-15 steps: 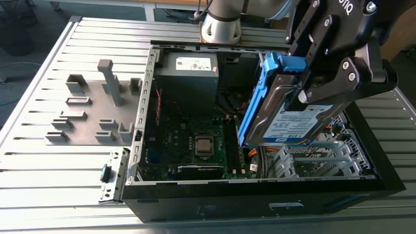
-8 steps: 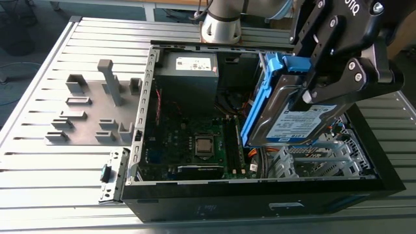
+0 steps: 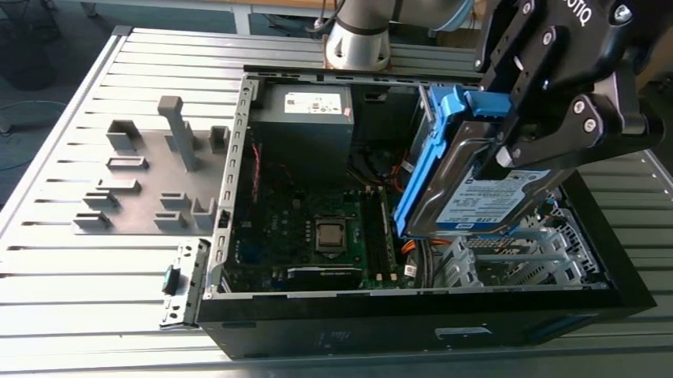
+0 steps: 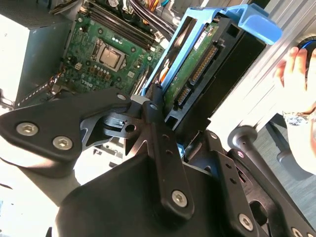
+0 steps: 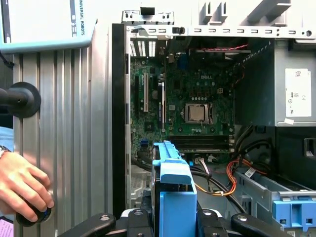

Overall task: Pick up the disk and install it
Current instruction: 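Pick up the disk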

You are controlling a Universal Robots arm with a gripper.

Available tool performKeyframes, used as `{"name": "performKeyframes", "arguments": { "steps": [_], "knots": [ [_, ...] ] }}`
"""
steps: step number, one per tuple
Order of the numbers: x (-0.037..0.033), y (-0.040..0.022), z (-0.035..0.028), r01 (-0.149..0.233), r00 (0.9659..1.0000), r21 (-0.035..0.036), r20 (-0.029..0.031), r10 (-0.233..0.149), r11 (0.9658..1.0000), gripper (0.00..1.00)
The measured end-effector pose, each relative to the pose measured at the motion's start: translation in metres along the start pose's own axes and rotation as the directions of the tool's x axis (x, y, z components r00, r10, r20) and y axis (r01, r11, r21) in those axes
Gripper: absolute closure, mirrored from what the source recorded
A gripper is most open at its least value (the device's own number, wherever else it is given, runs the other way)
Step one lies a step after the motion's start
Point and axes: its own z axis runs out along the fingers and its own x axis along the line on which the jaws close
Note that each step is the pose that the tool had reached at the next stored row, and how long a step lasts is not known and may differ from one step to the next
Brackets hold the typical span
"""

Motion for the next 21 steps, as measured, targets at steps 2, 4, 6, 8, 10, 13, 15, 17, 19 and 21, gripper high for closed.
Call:
{"name": "performKeyframes", "arguments": {
  "steps": [2, 4, 6, 8, 10, 13, 15, 17, 19, 21],
  "knots": [
    [0.0000, -0.0011, 0.0000, 0.000, 1.0000, 0.0000, 0.0000, 0.000, 1.0000, 0.64],
    [0.0000, -0.0022, 0.0001, 0.000, 1.0000, 0.0000, 0.0000, 0.000, 1.0000, 0.64],
    [-0.0001, -0.0034, 0.0001, 0.000, 1.0000, 0.0000, 0.0000, 0.000, 1.0000, 0.64],
    [-0.0001, -0.0046, 0.0001, 0.000, 1.0000, 0.0000, 0.0000, 0.000, 1.0000, 0.64],
    [-0.0001, -0.0058, 0.0001, 0.000, 1.0000, 0.0000, 0.0000, 0.000, 1.0000, 0.64],
    [-0.0001, -0.0076, 0.0002, 0.000, 1.0000, 0.0000, 0.0001, 0.000, 1.0000, 0.64],
    [-0.0001, -0.0089, 0.0002, 0.000, 1.0000, 0.0000, 0.0000, 0.000, 1.0000, 0.64],
    [-0.0002, -0.0101, 0.0002, 0.000, 1.0000, 0.0000, 0.0000, 0.000, 1.0000, 0.64],
    [-0.0002, -0.0114, 0.0002, 0.000, 1.0000, 0.0000, 0.0000, 0.000, 1.0000, 0.64],
    [-0.0002, -0.0127, 0.0003, 0.000, 1.0000, 0.0000, 0.0001, 0.000, 1.0000, 0.64]
  ]
}}
